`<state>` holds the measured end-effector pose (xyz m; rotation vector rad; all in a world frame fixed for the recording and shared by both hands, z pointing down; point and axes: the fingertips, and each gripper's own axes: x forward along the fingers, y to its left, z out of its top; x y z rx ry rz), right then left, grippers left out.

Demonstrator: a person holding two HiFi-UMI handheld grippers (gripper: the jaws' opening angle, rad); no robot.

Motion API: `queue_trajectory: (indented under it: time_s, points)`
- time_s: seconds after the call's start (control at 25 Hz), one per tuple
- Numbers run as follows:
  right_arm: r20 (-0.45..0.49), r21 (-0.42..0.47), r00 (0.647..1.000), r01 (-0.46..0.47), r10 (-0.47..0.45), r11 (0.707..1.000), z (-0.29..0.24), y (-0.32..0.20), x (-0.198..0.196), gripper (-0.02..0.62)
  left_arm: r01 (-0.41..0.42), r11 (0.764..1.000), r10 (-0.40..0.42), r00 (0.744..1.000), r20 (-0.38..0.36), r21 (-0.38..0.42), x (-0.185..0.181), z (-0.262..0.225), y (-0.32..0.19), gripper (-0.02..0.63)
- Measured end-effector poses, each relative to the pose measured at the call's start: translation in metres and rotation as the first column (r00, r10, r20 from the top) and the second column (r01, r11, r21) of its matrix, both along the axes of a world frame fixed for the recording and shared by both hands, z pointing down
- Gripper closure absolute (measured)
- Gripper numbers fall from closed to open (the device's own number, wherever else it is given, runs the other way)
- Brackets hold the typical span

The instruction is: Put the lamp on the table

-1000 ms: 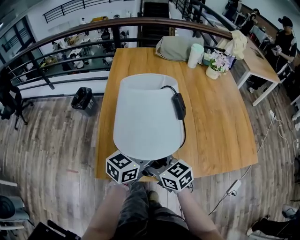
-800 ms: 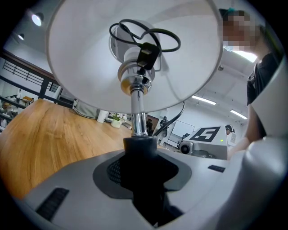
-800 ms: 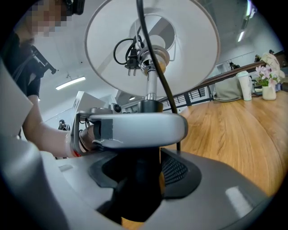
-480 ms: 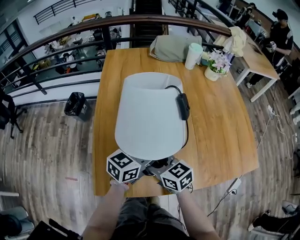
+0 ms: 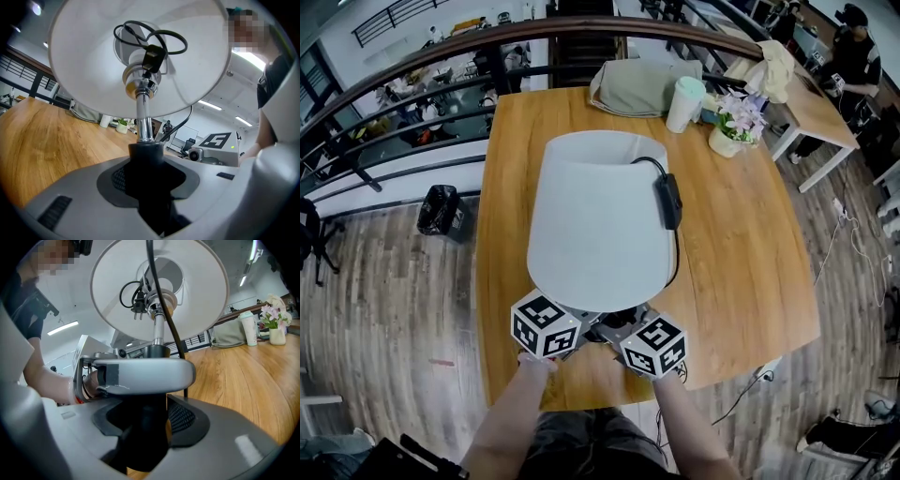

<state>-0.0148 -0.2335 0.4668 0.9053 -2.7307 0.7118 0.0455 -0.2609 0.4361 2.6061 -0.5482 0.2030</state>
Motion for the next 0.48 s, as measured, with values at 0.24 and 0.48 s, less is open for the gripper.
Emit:
queue_trajectory:
  time_s: [0.24,0.48]
  points:
    - [-0.005,0.021,1.000,-0.016,0.016,1.000,0.004,-0.016,0.001,0.362,-0.009,1.000,0.009,1.000,-0.004,0.010,0.001,0.004,-0.015,0.486]
    - [-0.015,0.074,0.999,-0.041,0.042,0.996,0.002,-0.030,0.004,0.362,-0.013,0.997,0.013,1.000,0.007,0.071,0.001,0.005,-0.026,0.486]
